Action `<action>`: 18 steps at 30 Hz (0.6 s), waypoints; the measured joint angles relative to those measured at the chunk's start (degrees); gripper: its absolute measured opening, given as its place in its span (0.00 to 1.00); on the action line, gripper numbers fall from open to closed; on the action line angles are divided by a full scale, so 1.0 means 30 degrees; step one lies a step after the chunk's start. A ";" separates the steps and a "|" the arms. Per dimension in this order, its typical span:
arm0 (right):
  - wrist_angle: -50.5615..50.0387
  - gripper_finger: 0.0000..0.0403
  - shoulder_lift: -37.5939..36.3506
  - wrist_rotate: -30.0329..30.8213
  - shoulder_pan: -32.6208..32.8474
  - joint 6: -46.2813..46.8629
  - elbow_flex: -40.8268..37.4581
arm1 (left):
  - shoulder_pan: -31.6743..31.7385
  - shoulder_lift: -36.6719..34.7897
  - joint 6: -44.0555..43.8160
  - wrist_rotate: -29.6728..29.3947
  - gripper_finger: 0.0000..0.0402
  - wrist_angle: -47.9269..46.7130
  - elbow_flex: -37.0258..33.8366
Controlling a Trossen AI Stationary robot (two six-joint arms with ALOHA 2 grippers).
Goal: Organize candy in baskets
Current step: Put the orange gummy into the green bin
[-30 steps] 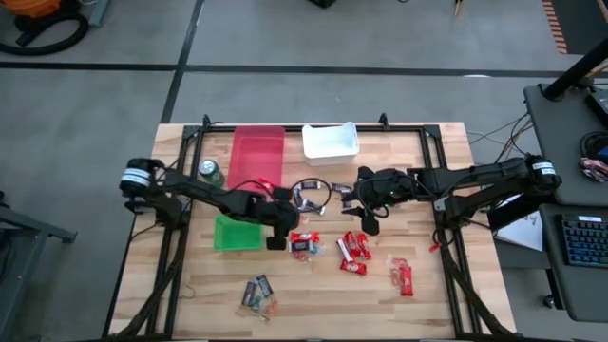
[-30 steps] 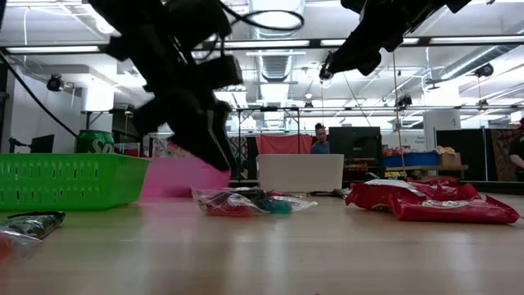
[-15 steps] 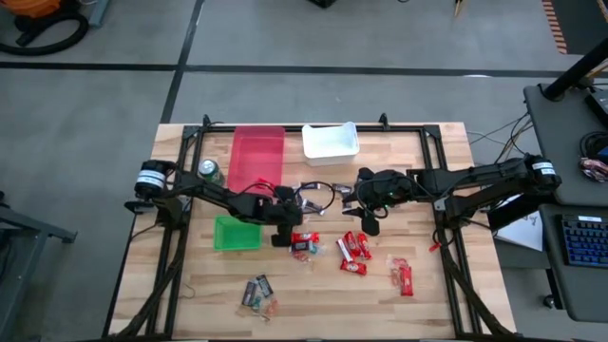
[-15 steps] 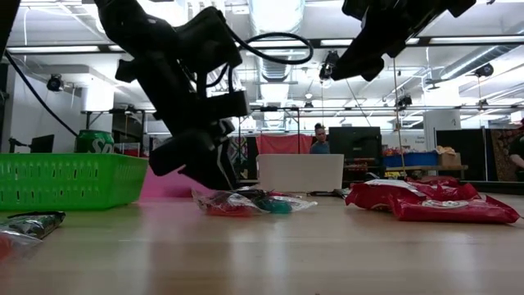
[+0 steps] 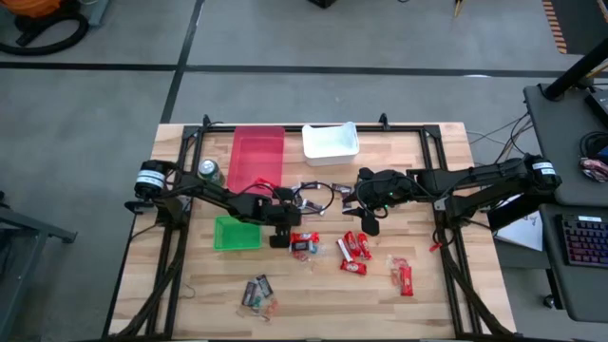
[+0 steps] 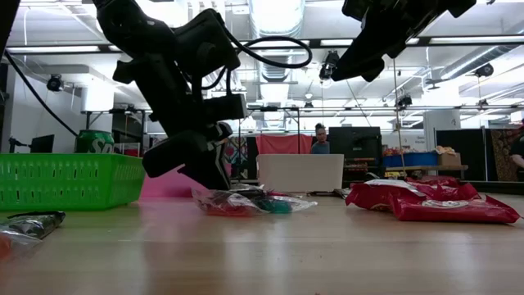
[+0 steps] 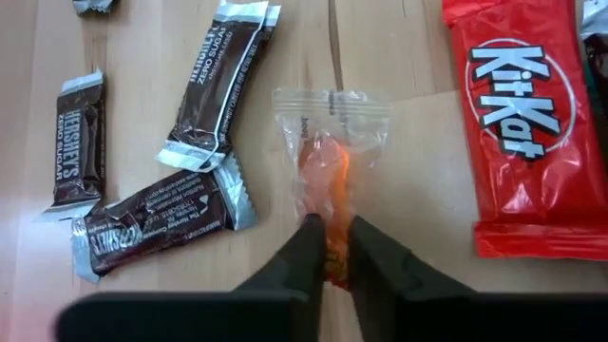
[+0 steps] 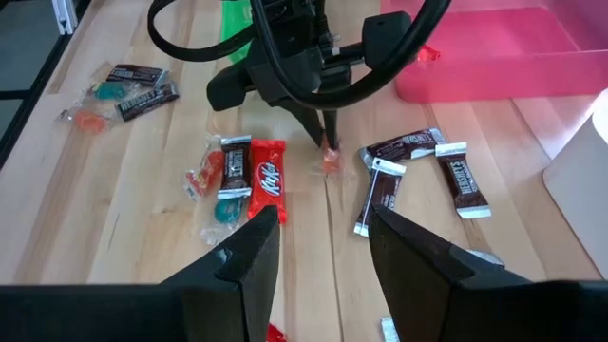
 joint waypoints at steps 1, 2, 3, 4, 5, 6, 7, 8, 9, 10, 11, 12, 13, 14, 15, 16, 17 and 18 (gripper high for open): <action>0.0004 0.39 -0.0004 0.0007 0.0000 0.0016 -0.0003 | -0.0006 -0.0054 -0.0001 0.0000 0.02 -0.0026 0.0000; 0.0010 0.39 0.0000 0.0003 0.0000 0.0029 -0.0015 | -0.0013 -0.0145 -0.0007 0.0007 0.02 -0.0131 -0.0007; 0.0011 0.39 0.0000 0.0007 0.0000 0.0116 -0.0043 | -0.0051 -0.0275 -0.0013 0.0027 0.02 -0.0263 -0.0027; -0.0007 0.39 0.0000 0.0001 0.0000 0.0207 -0.0070 | -0.0096 -0.0494 -0.0008 0.0048 0.02 -0.0462 -0.0033; -0.0014 0.39 0.0000 0.0007 0.0000 0.0220 -0.0076 | -0.0138 -0.0797 -0.0016 0.0072 0.02 -0.0695 -0.0036; 0.0000 0.39 0.0000 0.0007 0.0000 0.0220 -0.0090 | -0.0186 -0.1198 -0.0031 0.0146 0.01 -0.0880 -0.0036; 0.0007 0.39 0.0000 0.0007 0.0000 0.0227 -0.0097 | -0.0243 -0.1663 -0.0111 0.0146 0.01 -0.1110 -0.0036; 0.0001 0.39 0.0000 0.0007 0.0000 0.0289 -0.0112 | -0.0301 -0.2203 -0.0296 0.0164 0.00 -0.1506 -0.0036; -0.0007 0.39 0.0000 0.0007 0.0000 0.0307 -0.0119 | -0.0355 -0.2755 -0.0551 0.0168 0.00 -0.2032 0.0005; -0.0002 0.39 0.0000 0.0007 0.0000 0.0307 -0.0127 | -0.0429 -0.3363 -0.0812 0.0202 0.00 -0.2710 0.0121; 0.0007 0.39 0.0000 0.0009 0.0000 0.0307 -0.0127 | -0.0515 -0.4023 -0.1091 0.0490 0.00 -0.3351 0.0236; 0.0002 0.39 0.0000 0.0010 0.0000 0.0307 -0.0127 | -0.0590 -0.4697 -0.1427 0.0880 0.00 -0.4077 0.0375; 0.0025 0.39 0.0000 0.0012 0.0000 0.0307 -0.0127 | -0.0661 -0.5428 -0.1846 0.1318 0.00 -0.4834 0.0540; 0.0059 0.39 0.0000 0.0015 0.0000 0.0307 -0.0135 | -0.0731 -0.6024 -0.2412 0.1861 0.00 -0.5614 0.0696; 0.0084 0.39 0.0000 0.0015 0.0000 0.0307 -0.0141 | -0.0767 -0.6651 -0.3172 0.2357 0.00 -0.6497 0.0864; 0.0185 0.39 0.0000 0.0020 0.0000 0.0307 -0.0141 | -0.0827 -0.7198 -0.4060 0.2845 0.00 -0.7467 0.1003; 0.0339 0.39 0.0000 0.0017 0.0000 0.0307 -0.0146 | -0.0848 -0.7694 -0.5014 0.3344 0.00 -0.8502 0.1184; 0.0550 0.39 0.0000 0.0022 0.0000 0.0307 -0.0163 | -0.0902 -0.8189 -0.5948 0.3750 0.00 -0.9365 0.1322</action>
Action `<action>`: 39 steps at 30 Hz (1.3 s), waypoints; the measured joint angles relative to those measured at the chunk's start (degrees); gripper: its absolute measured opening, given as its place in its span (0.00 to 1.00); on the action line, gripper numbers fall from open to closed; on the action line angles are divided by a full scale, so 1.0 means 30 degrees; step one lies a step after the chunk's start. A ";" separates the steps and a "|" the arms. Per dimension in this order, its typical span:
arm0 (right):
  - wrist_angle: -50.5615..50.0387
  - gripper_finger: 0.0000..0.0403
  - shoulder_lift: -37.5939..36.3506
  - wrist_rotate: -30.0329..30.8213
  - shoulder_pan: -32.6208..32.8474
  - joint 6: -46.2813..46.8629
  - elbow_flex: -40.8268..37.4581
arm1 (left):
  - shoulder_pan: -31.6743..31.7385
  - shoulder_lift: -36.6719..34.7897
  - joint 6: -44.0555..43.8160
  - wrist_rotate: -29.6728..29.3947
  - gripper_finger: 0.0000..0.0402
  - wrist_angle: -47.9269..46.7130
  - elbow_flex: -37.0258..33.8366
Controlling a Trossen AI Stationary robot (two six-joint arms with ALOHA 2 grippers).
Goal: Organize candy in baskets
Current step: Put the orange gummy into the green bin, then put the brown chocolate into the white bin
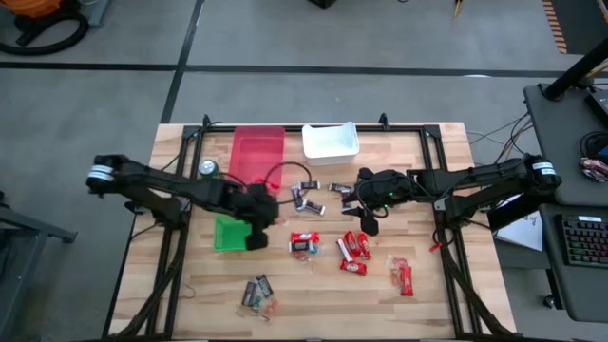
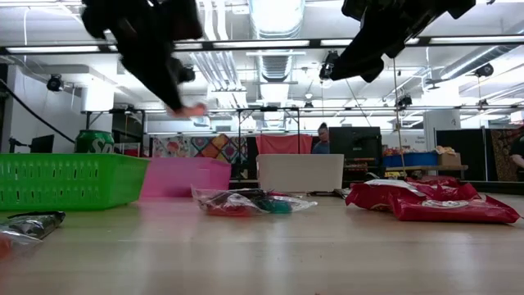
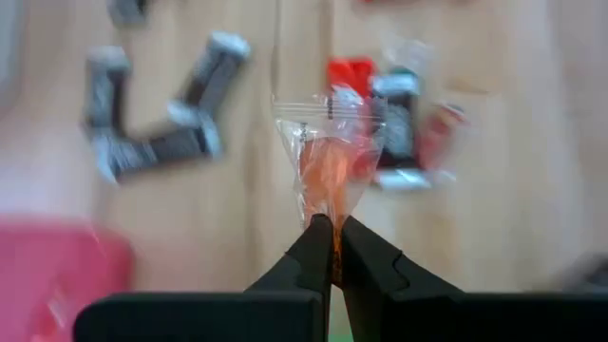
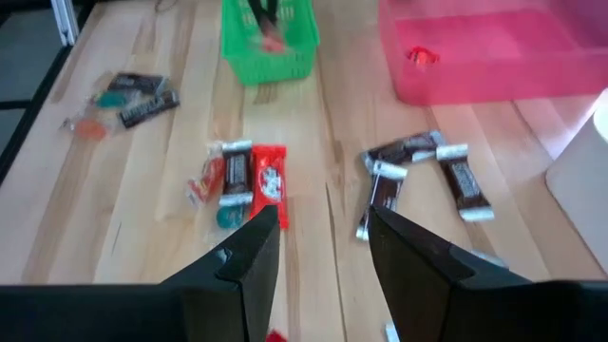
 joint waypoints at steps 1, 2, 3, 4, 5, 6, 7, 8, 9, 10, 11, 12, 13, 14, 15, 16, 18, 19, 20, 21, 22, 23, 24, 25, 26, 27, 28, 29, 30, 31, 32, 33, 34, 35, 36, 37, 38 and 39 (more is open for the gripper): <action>0.0127 0.39 0.0000 -0.0005 0.0000 0.0000 -0.0006 | -0.0062 -0.0418 -0.0871 0.0333 0.00 -0.0927 0.0134; 0.0288 0.39 0.0000 0.0001 0.0000 -0.0012 -0.0040 | -0.0124 -0.0819 -0.1624 0.0680 0.00 -0.1852 0.0193; 0.0469 0.39 0.0000 0.0000 0.0000 -0.0050 -0.0059 | -0.0242 -0.1147 -0.2308 0.0847 0.00 -0.2709 0.0194; 0.0542 0.39 0.0000 0.0000 0.0000 -0.0114 -0.0066 | -0.0378 -0.1420 -0.2911 0.0977 0.00 -0.3672 0.0194; 0.0546 0.39 0.0000 0.0000 0.0000 -0.0146 -0.0073 | -0.0508 -0.1603 -0.3368 0.1071 0.00 -0.4531 0.0166; 0.0580 0.39 0.0000 0.0000 0.0000 -0.0152 -0.0073 | -0.0622 -0.1723 -0.3690 0.1151 0.00 -0.5416 0.0124; 0.0595 0.39 0.0000 0.0000 0.0000 -0.0153 -0.0073 | -0.0758 -0.1759 -0.3956 0.1214 0.00 -0.6361 0.0074; 0.0593 0.39 0.0000 0.0002 0.0000 -0.0153 -0.0073 | -0.0870 -0.1755 -0.4192 0.1209 0.00 -0.7158 0.0003; 0.0601 0.39 0.0000 0.0000 0.0000 -0.0148 -0.0073 | -0.0975 -0.1699 -0.4399 0.1250 0.00 -0.7769 -0.0091; 0.0603 0.39 0.0000 0.0000 0.0000 -0.0146 -0.0073 | -0.1057 -0.1589 -0.4603 0.1363 0.00 -0.8184 -0.0192; 0.0615 0.39 0.0000 0.0001 0.0000 -0.0146 -0.0073 | -0.1142 -0.1486 -0.4758 0.1442 0.00 -0.8428 -0.0326; 0.0608 0.39 0.0000 0.0000 0.0000 -0.0146 -0.0073 | -0.1232 -0.1348 -0.4966 0.1476 0.00 -0.8573 -0.0484; 0.0615 0.39 0.0000 0.0000 0.0000 -0.0146 -0.0080 | -0.1293 -0.1225 -0.5153 0.1532 0.00 -0.8602 -0.0687; 0.0628 0.39 0.0000 0.0000 0.0000 -0.0146 -0.0080 | -0.1357 -0.1108 -0.5327 0.1547 0.00 -0.8602 -0.0881; 0.0635 0.39 0.0000 0.0000 0.0000 -0.0146 -0.0080 | -0.1422 -0.0967 -0.5430 0.1565 0.00 -0.8611 -0.1057; 0.0646 0.39 0.0000 0.0000 0.0000 -0.0146 -0.0080 | -0.1479 -0.0840 -0.5484 0.1585 0.01 -0.8695 -0.1205; 0.0690 0.39 0.0000 0.0000 0.0000 -0.0146 -0.0087 | -0.1610 -0.0577 -0.5491 0.1591 0.02 -0.9040 -0.1344; 0.0704 0.39 0.0000 0.0000 0.0000 -0.0146 -0.0087 | -0.1689 -0.0502 -0.5498 0.1591 0.03 -0.9175 -0.1378; 0.0710 0.39 0.0000 0.0000 0.0000 -0.0146 -0.0087 | -0.1734 -0.0435 -0.5499 0.1591 0.04 -0.9236 -0.1380; 0.0717 0.39 0.0000 0.0000 0.0000 -0.0146 -0.0087 | -0.1772 -0.0375 -0.5503 0.1596 0.05 -0.9243 -0.1380; 0.0730 0.39 0.0000 0.0000 0.0000 -0.0146 -0.0087 | -0.1808 -0.0353 -0.5543 0.1594 0.07 -0.9240 -0.1380; 0.0732 0.39 0.0000 0.0000 0.0000 -0.0146 -0.0087 | -0.1814 -0.0353 -0.5557 0.1596 0.08 -0.9236 -0.1380; 0.0732 0.39 0.0000 0.0000 0.0000 -0.0142 -0.0087 | -0.1823 -0.0353 -0.5564 0.1596 0.10 -0.9238 -0.1380; 0.0739 0.39 0.0000 0.0000 0.0000 -0.0079 -0.0087 | -0.1823 -0.0353 -0.5556 0.1584 0.11 -0.9244 -0.1380; 0.0739 0.39 0.0000 0.0008 0.0000 0.0031 -0.0087 | -0.1823 -0.0353 -0.5542 0.1576 0.13 -0.9258 -0.1380; 0.0740 0.39 0.0000 0.0016 -0.0001 0.0198 -0.0087 | -0.1837 -0.0353 -0.5535 0.1583 0.14 -0.9265 -0.1380; 0.0754 0.39 0.0000 0.0033 0.0000 0.0488 -0.0087 | -0.1841 -0.0359 -0.5535 0.1584 0.16 -0.9290 -0.1380; 0.0761 0.39 0.0000 0.0064 -0.0007 0.0866 -0.0087 | -0.1839 -0.0360 -0.5530 0.1584 0.17 -0.9294 -0.1380; 0.0754 0.39 0.0000 0.0192 -0.0007 0.1350 -0.0087 | -0.1845 -0.0360 -0.5523 0.1584 0.18 -0.9290 -0.1380; 0.0754 0.39 0.0000 0.0496 -0.0007 0.1941 -0.0087 | -0.1845 -0.0360 -0.5517 0.1584 0.19 -0.9287 -0.1380; 0.0750 0.39 0.0000 0.0885 -0.0007 0.2537 -0.0087 | -0.1845 -0.0375 -0.5499 0.1584 0.20 -0.9291 -0.1380; 0.0746 0.39 0.0000 0.1256 -0.0007 0.3206 -0.0087 | -0.1845 -0.0394 -0.5482 0.1584 0.20 -0.9282 -0.1380; 0.0746 0.39 0.0000 0.1588 -0.0007 0.3830 -0.0087 | -0.1845 -0.0421 -0.5457 0.1584 0.20 -0.9256 -0.1380; 0.0740 0.39 0.0000 0.1745 -0.0007 0.4491 -0.0087 | -0.1845 -0.0455 -0.5408 0.1584 0.20 -0.9160 -0.1380; 0.0746 0.39 0.0000 0.1966 -0.0015 0.5115 -0.0087 | -0.1852 -0.0498 -0.5307 0.1549 0.20 -0.8933 -0.1380; 0.0739 0.39 0.0027 0.2042 -0.0020 0.5655 -0.0087 | -0.1888 -0.0601 -0.5096 0.1400 0.20 -0.8586 -0.1380; 0.0761 0.39 0.0120 0.2057 -0.0015 0.6136 -0.0087 | -0.1962 -0.0714 -0.4729 0.1198 0.19 -0.8161 -0.1380; 0.0761 0.38 0.0238 0.2058 -0.0015 0.6553 -0.0087 | -0.2081 -0.0878 -0.4193 0.0931 0.19 -0.7645 -0.1380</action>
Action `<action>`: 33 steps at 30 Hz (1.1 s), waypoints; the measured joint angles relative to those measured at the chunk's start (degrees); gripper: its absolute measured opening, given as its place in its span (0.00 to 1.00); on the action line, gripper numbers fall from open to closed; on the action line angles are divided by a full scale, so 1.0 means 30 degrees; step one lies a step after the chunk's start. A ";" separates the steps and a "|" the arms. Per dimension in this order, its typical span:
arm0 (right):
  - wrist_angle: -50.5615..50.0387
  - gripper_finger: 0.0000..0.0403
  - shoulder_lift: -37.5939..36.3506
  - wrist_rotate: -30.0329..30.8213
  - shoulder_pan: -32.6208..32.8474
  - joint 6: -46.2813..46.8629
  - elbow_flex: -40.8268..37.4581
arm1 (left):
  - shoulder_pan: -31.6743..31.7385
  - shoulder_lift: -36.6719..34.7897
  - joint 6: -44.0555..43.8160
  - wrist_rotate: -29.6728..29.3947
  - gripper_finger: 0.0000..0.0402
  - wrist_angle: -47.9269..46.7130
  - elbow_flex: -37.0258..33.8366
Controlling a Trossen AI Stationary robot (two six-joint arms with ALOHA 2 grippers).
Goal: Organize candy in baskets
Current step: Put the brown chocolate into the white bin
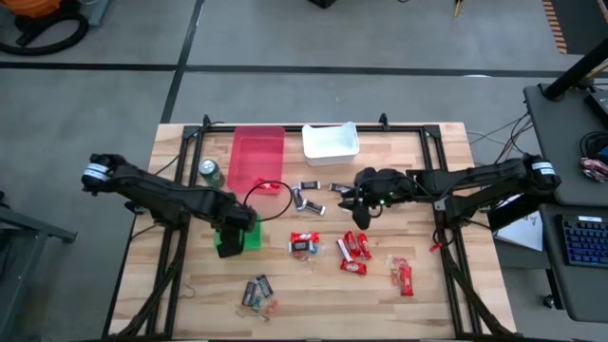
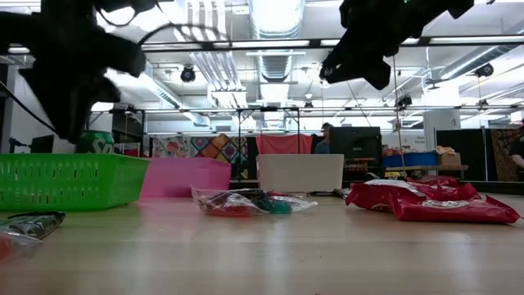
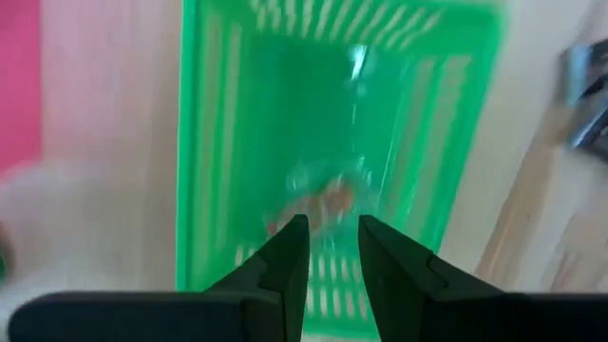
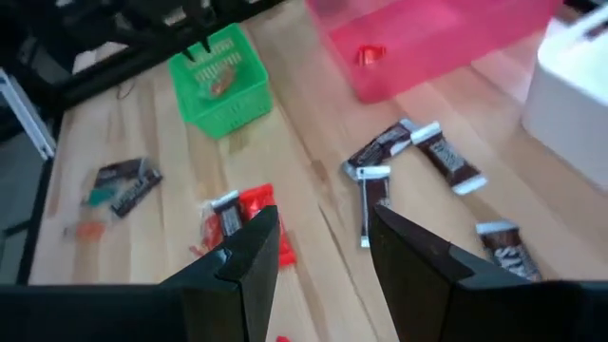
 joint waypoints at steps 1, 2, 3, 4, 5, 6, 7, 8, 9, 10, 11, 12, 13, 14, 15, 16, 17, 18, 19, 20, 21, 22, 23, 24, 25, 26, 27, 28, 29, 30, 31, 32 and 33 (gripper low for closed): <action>-0.0017 0.38 0.0168 0.0001 0.0000 0.0236 0.0000 | -0.0155 -0.0210 0.0643 -0.0198 0.19 0.0549 -0.0019; -0.0020 0.38 0.0407 -0.0001 0.0000 0.0434 0.0000 | -0.0301 -0.0435 0.1337 -0.0273 0.19 0.1039 -0.0036; -0.0012 0.38 0.0730 0.0005 0.0000 0.0651 0.0000 | -0.0420 -0.0679 0.1930 -0.0398 0.19 0.1482 -0.0036; -0.0050 0.37 0.1065 0.0010 -0.0003 0.1020 0.0000 | -0.0539 -0.0943 0.2411 -0.0646 0.19 0.1973 -0.0036; -0.0170 0.36 0.1395 0.0004 -0.0029 0.1306 0.0000 | -0.0583 -0.1215 0.2738 -0.0863 0.19 0.2457 -0.0044; -0.0324 0.36 0.1774 0.0011 -0.0036 0.1602 0.0000 | -0.0613 -0.1529 0.2960 -0.1212 0.19 0.2899 -0.0044; -0.0471 0.35 0.2138 0.0017 -0.0036 0.2002 0.0000 | -0.0616 -0.1883 0.3084 -0.1606 0.19 0.3353 -0.0044; -0.0671 0.35 0.2487 0.0083 -0.0036 0.2365 0.0000 | -0.0632 -0.2214 0.3185 -0.1958 0.19 0.3813 -0.0044; -0.0863 0.34 0.2805 0.0315 -0.0036 0.2654 0.0000 | -0.0646 -0.2544 0.3244 -0.2346 0.19 0.4249 -0.0047; -0.1109 0.34 0.3111 0.0606 -0.0036 0.2979 0.0000 | -0.0664 -0.2892 0.3379 -0.2657 0.19 0.4695 -0.0099; -0.1294 0.34 0.3425 0.0903 -0.0036 0.3281 0.0000 | -0.0685 -0.3269 0.3587 -0.2832 0.19 0.5124 -0.0190; -0.1508 0.34 0.3667 0.1063 -0.0049 0.3586 0.0000 | -0.0709 -0.3664 0.3784 -0.2905 0.19 0.5570 -0.0322; -0.1839 0.33 0.3908 0.1242 -0.0080 0.3815 0.0036 | -0.0718 -0.4049 0.4048 -0.2925 0.19 0.6129 -0.0495; -0.2320 0.33 0.4137 0.1483 -0.0080 0.4038 0.0140 | -0.0718 -0.4433 0.4351 -0.2925 0.19 0.6771 -0.0728; -0.2697 0.33 0.4331 0.1724 -0.0109 0.4384 0.0245 | -0.0718 -0.4848 0.4626 -0.2925 0.19 0.7381 -0.1027; -0.3134 0.33 0.4538 0.2084 -0.0123 0.4655 0.0379 | -0.0718 -0.5237 0.4915 -0.2925 0.19 0.7927 -0.1357; -0.3522 0.33 0.4670 0.2492 -0.0124 0.4938 0.0469 | -0.0718 -0.5598 0.5186 -0.2925 0.19 0.8513 -0.1687; -0.3893 0.33 0.4809 0.2924 -0.0124 0.5156 0.0526 | -0.0718 -0.5985 0.5477 -0.2995 0.19 0.9170 -0.2047; -0.4226 0.33 0.4946 0.3353 -0.0124 0.5424 0.0589 | -0.0718 -0.6372 0.5651 -0.3222 0.19 0.9799 -0.2470; -0.4427 0.33 0.5052 0.3669 -0.0124 0.5605 0.0635 | -0.0718 -0.6710 0.5712 -0.3521 0.19 1.0245 -0.2844; -0.4582 0.33 0.5123 0.3999 -0.0124 0.5790 0.0648 | -0.0718 -0.7010 0.5718 -0.3919 0.19 1.0685 -0.3188; -0.4684 0.33 0.5188 0.4314 -0.0131 0.5927 0.0648 | -0.0718 -0.7281 0.5703 -0.4424 0.19 1.1111 -0.3514; -0.4658 0.33 0.5250 0.4527 -0.0131 0.6071 0.0648 | -0.0713 -0.7535 0.5666 -0.5087 0.19 1.1518 -0.3837; -0.4612 0.33 0.5283 0.4647 -0.0131 0.6332 0.0648 | -0.0711 -0.7762 0.5588 -0.5820 0.19 1.1814 -0.4139; -0.4632 0.34 0.5352 0.4828 -0.0131 0.6562 0.0648 | -0.0715 -0.7914 0.5504 -0.6639 0.19 1.2091 -0.4352; -0.4634 0.34 0.5396 0.5039 -0.0131 0.6931 0.0648 | -0.0717 -0.8042 0.5323 -0.7343 0.19 1.2322 -0.4533; -0.4645 0.35 0.5452 0.5165 -0.0131 0.7231 0.0648 | -0.0711 -0.8133 0.5232 -0.8139 0.19 1.2474 -0.4704; -0.4695 0.36 0.5518 0.5387 -0.0131 0.7555 0.0652 | -0.0711 -0.8200 0.5203 -0.8852 0.19 1.2584 -0.4872; -0.4834 0.38 0.5542 0.5527 -0.0131 0.7928 0.0656 | -0.0711 -0.8258 0.5193 -0.9498 0.19 1.2817 -0.5046; -0.5033 0.39 0.5547 0.5684 -0.0131 0.8286 0.0656 | -0.0704 -0.8278 0.5176 -1.0010 0.19 1.2989 -0.5182; -0.5149 0.41 0.5604 0.5954 -0.0131 0.8722 0.0656 | -0.0697 -0.8291 0.5177 -1.0429 0.19 1.3052 -0.5318; -0.5111 0.43 0.5682 0.6154 -0.0131 0.9014 0.0660 | -0.0697 -0.8287 0.5207 -1.0743 0.19 1.3038 -0.5416; -0.5113 0.44 0.5724 0.6280 -0.0131 0.9115 0.0670 | -0.0704 -0.8248 0.5233 -1.1037 0.19 1.3030 -0.5447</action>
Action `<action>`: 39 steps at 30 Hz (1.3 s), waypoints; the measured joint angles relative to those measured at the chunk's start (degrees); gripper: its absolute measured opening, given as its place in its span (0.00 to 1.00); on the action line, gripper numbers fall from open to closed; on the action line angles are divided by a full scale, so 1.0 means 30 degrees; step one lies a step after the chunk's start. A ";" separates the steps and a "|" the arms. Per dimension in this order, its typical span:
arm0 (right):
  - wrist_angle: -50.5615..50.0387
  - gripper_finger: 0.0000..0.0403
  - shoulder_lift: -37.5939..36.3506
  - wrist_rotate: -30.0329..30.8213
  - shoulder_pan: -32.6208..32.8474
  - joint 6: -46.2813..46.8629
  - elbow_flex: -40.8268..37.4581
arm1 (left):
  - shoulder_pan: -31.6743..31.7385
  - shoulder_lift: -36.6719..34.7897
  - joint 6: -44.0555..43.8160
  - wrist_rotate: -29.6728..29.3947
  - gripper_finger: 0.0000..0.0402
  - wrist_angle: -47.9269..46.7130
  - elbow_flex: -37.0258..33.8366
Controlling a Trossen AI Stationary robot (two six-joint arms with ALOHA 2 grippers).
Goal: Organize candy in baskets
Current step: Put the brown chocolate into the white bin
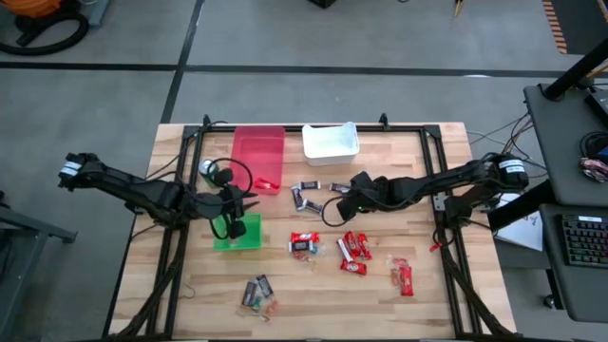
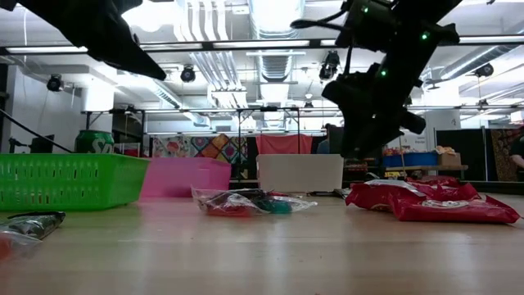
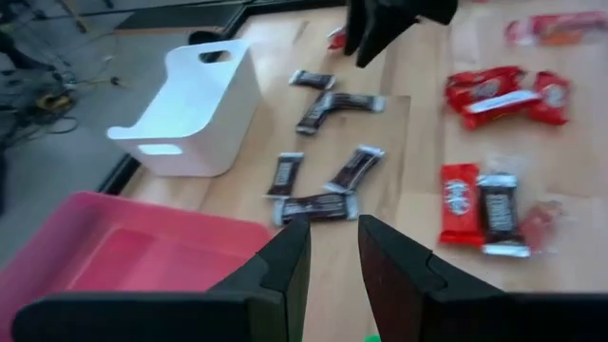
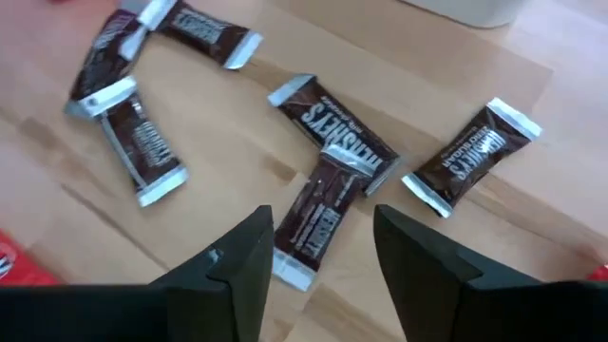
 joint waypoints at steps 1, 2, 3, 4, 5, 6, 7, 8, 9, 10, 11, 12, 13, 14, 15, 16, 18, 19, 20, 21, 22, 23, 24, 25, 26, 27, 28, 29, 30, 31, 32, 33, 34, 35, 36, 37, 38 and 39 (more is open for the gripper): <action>-0.0059 0.46 0.0025 0.0126 0.0000 0.0137 0.0000 | 0.0002 0.0046 0.0074 -0.0135 0.19 0.0014 -0.0008; -0.0046 0.48 0.0031 0.0180 0.0000 0.0288 0.0000 | 0.0007 0.0070 0.0157 -0.0186 0.19 0.0016 -0.0010; 0.0087 0.49 0.0107 0.0215 0.0000 0.0430 0.0004 | 0.0015 0.0076 0.0296 -0.0201 0.19 0.0023 -0.0010; 0.0189 0.51 0.0169 0.0241 0.0000 0.0620 0.0020 | 0.0022 0.0081 0.0425 -0.0201 0.19 0.0025 -0.0010; 0.0190 0.52 0.0241 0.0237 -0.0031 0.0774 0.0022 | 0.0022 0.0081 0.0479 -0.0201 0.19 0.0037 -0.0010; 0.0205 0.53 0.0436 0.0246 -0.0029 0.0889 0.0017 | 0.0022 0.0081 0.0492 -0.0208 0.19 0.0030 -0.0003; 0.0409 0.53 0.0702 0.0268 -0.0029 0.1030 0.0017 | 0.0043 0.0081 0.0499 -0.0208 0.19 0.0023 0.0039; 0.0558 0.54 0.0961 0.0276 -0.0029 0.1178 0.0022 | 0.0063 0.0075 0.0599 -0.0202 0.19 0.0060 0.0082; 0.0554 0.54 0.1279 0.0320 -0.0029 0.1222 0.0021 | 0.0065 0.0066 0.0721 -0.0208 0.19 0.0059 0.0116; 0.0629 0.55 0.1648 0.0379 -0.0029 0.1235 0.0015 | 0.0076 0.0070 0.0854 -0.0225 0.19 0.0115 0.0139; 0.0855 0.55 0.1980 0.0528 -0.0029 0.1263 0.0015 | 0.0087 0.0073 0.0974 -0.0237 0.19 0.0188 0.0151; 0.1023 0.55 0.2288 0.0670 -0.0029 0.1361 0.0015 | 0.0087 0.0073 0.1040 -0.0237 0.19 0.0132 0.0151; 0.1091 0.55 0.2606 0.0719 -0.0029 0.1499 0.0015 | 0.0095 0.0073 0.1068 -0.0237 0.19 0.0114 0.0151; 0.1284 0.55 0.2888 0.0732 -0.0032 0.1588 0.0015 | 0.0091 0.0073 0.1075 -0.0237 0.19 0.0154 0.0151; 0.1589 0.55 0.3174 0.0732 -0.0033 0.1668 0.0015 | 0.0094 0.0073 0.1075 -0.0237 0.19 0.0142 0.0151; 0.1821 0.55 0.3434 0.0714 -0.0036 0.1690 0.0015 | 0.0087 0.0073 0.1069 -0.0237 0.19 0.0132 0.0151; 0.2142 0.55 0.3857 0.0707 -0.0029 0.1701 0.0015 | 0.0087 0.0073 0.1049 -0.0237 0.19 0.0136 0.0151; 0.2352 0.55 0.4039 0.0703 -0.0029 0.1709 0.0015 | 0.0087 0.0078 0.1043 -0.0237 0.19 0.0140 0.0151; 0.2414 0.55 0.4143 0.0688 -0.0029 0.1716 0.0015 | 0.0095 0.0104 0.1035 -0.0237 0.19 0.0140 0.0151; 0.2388 0.55 0.4254 0.0681 -0.0036 0.1716 0.0015 | 0.0087 0.0117 0.1016 -0.0237 0.19 0.0140 0.0151; 0.2447 0.55 0.4330 0.0682 -0.0029 0.1716 0.0015 | 0.0087 0.0117 0.1009 -0.0230 0.19 0.0140 0.0151; 0.2472 0.55 0.4360 0.0681 -0.0029 0.1716 0.0015 | 0.0091 0.0117 0.0998 -0.0233 0.19 0.0147 0.0151; 0.2444 0.55 0.4362 0.0678 -0.0031 0.1716 0.0012 | 0.0088 0.0117 0.0995 -0.0230 0.19 0.0161 0.0151; 0.2498 0.55 0.4362 0.0683 -0.0031 0.1716 0.0007 | 0.0087 0.0117 0.0988 -0.0230 0.19 0.0215 0.0151; 0.2582 0.55 0.4358 0.0688 -0.0029 0.1716 0.0011 | 0.0087 0.0117 0.0975 -0.0230 0.19 0.0277 0.0151; 0.2604 0.55 0.4354 0.0688 -0.0034 0.1716 0.0012 | 0.0087 0.0123 0.0948 -0.0230 0.19 0.0329 0.0151; 0.2585 0.54 0.4354 0.0688 -0.0029 0.1708 0.0007 | 0.0090 0.0146 0.0929 -0.0230 0.19 0.0413 0.0151; 0.2597 0.53 0.4354 0.0690 -0.0029 0.1708 0.0007 | 0.0087 0.0194 0.0922 -0.0230 0.19 0.0548 0.0151; 0.2645 0.52 0.4355 0.0696 -0.0029 0.1708 0.0007 | 0.0091 0.0253 0.0922 -0.0230 0.19 0.0637 0.0151; 0.2705 0.51 0.4436 0.0702 -0.0036 0.1708 0.0007 | 0.0087 0.0339 0.0922 -0.0224 0.19 0.0737 0.0151; 0.2805 0.49 0.4529 0.0709 -0.0029 0.1708 0.0007 | 0.0087 0.0412 0.0914 -0.0216 0.19 0.0922 0.0151; 0.2799 0.48 0.4614 0.0731 -0.0029 0.1701 0.0007 | 0.0091 0.0487 0.0918 -0.0219 0.19 0.1060 0.0151; 0.2854 0.46 0.4767 0.0799 -0.0029 0.1693 0.0007 | 0.0087 0.0612 0.0914 -0.0216 0.19 0.1176 0.0151; 0.2999 0.44 0.4899 0.0815 -0.0029 0.1676 0.0015 | 0.0087 0.0738 0.0914 -0.0217 0.19 0.1337 0.0151; 0.3072 0.42 0.5002 0.0866 -0.0022 0.1635 0.0015 | 0.0087 0.0837 0.0916 -0.0214 0.19 0.1417 0.0146; 0.3166 0.40 0.5146 0.0883 -0.0015 0.1529 0.0029 | 0.0089 0.0952 0.0914 -0.0211 0.19 0.1474 0.0136; 0.3256 0.38 0.5223 0.0877 -0.0015 0.1427 0.0044 | 0.0090 0.1051 0.0912 -0.0213 0.19 0.1685 0.0136; 0.3307 0.36 0.5229 0.0871 -0.0015 0.1283 0.0044 | 0.0087 0.1112 0.0911 -0.0206 0.19 0.1856 0.0136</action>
